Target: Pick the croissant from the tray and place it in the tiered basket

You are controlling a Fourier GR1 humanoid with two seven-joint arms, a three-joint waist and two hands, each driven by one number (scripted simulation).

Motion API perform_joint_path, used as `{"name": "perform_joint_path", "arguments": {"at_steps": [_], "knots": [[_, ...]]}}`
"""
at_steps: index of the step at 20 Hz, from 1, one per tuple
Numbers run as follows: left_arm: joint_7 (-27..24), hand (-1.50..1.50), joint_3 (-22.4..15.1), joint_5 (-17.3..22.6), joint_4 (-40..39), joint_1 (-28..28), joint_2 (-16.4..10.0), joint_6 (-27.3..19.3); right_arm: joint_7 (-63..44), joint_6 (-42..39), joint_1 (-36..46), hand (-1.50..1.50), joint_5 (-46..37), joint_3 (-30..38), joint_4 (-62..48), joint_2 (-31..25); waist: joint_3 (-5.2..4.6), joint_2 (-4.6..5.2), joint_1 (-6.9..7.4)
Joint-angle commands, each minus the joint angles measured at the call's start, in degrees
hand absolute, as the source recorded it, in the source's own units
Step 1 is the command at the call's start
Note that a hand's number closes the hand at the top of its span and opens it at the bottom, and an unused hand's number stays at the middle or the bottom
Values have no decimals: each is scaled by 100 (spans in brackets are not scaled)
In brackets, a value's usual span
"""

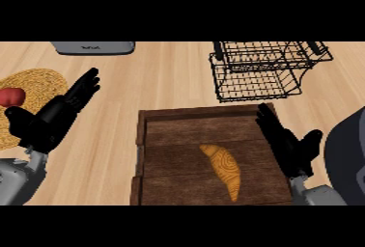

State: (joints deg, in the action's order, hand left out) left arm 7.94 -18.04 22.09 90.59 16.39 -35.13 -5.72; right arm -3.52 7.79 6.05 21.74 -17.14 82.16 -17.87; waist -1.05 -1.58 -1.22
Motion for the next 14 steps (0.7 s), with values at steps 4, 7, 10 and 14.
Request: {"name": "perform_joint_path", "arguments": {"at_steps": [4, 7, 10, 14], "knots": [[-439, 0, 75, -513, -118, -16, 603, -919, 76, -1565, 1441, 150, 1021, 224, 637, 30, 119, 163, 393], [-417, 0, 184, -349, -184, -123, 610, -912, 641, -348, 963, 150, 2332, 1414, 581, 1339, 341, 237, -13], [-598, 0, -70, -757, -259, -134, 1179, -1533, -635, -2662, 1808, -150, 2478, 416, 26, 162, 121, 263, 409], [-721, 0, -334, -1080, -138, -417, 1415, -1874, -968, -4367, 1836, -150, 3597, 511, -58, -323, 124, 201, 320]]}}
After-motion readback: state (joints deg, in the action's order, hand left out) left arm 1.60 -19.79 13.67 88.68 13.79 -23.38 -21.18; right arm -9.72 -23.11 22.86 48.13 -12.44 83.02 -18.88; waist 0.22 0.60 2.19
